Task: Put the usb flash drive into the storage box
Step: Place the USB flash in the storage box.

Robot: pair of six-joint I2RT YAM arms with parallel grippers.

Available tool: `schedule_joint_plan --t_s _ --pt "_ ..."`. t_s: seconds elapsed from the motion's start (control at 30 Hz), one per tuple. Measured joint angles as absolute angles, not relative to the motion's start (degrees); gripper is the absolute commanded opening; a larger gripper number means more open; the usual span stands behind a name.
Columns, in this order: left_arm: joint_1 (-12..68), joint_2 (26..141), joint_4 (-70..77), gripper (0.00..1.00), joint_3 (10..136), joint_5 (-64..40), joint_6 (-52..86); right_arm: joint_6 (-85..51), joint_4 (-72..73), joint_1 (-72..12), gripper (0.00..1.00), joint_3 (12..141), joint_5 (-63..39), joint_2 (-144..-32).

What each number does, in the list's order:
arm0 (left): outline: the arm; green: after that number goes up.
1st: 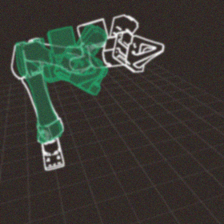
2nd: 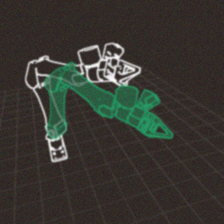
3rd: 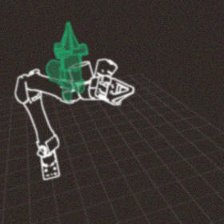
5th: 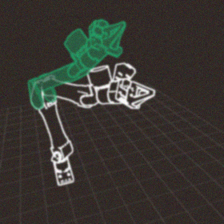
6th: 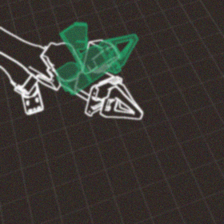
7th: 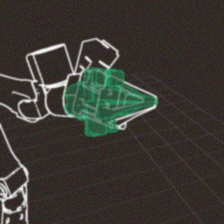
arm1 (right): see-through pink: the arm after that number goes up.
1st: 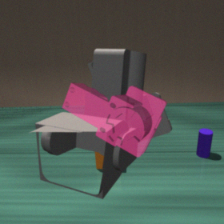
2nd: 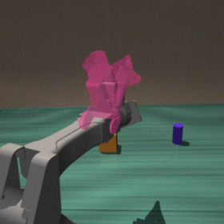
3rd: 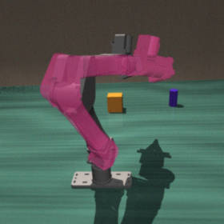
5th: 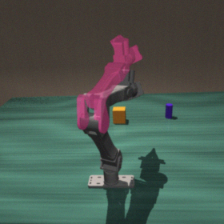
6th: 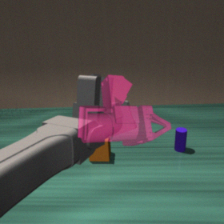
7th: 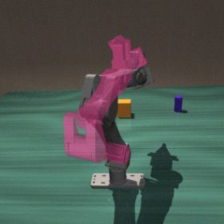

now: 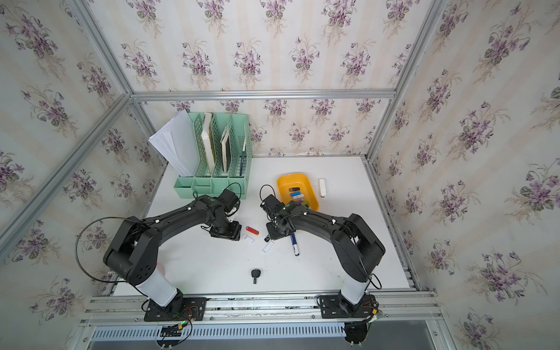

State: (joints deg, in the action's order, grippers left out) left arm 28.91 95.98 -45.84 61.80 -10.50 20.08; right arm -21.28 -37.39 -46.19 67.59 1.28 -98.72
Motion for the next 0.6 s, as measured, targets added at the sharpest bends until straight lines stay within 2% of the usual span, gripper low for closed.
schedule_joint_plan --t_s 0.37,0.6 --pt "28.9 98.7 -46.4 0.69 65.4 -10.7 19.9 -19.1 -41.6 -38.3 0.16 78.4 3.8 -96.9" --pt "28.9 101.2 -47.0 0.69 68.1 -10.7 19.6 -14.5 -41.0 -30.4 0.15 83.8 3.3 -103.5"
